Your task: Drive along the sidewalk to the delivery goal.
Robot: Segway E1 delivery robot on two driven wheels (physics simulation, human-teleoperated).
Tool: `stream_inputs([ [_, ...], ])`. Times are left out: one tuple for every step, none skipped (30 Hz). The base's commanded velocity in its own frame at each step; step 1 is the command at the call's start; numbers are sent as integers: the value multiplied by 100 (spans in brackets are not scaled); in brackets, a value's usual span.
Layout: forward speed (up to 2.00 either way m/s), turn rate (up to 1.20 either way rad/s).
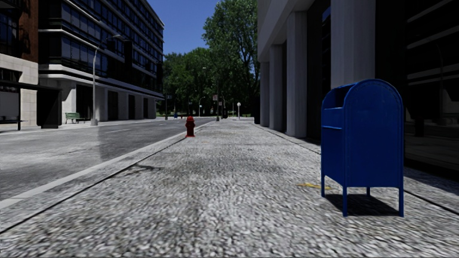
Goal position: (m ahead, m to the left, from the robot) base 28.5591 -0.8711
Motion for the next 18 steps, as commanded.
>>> stream_inputs([
  [200,0],
  [200,-17],
  [200,-31],
  [200,-31],
  [200,-34],
  [200,-35],
  [200,-36],
  [200,-36],
  [200,-36],
  [200,-36],
  [200,-36],
  [200,-23],
  [200,-23],
  [200,-10],
  [200,0],
  [200,0],
  [200,0],
  [200,0],
])
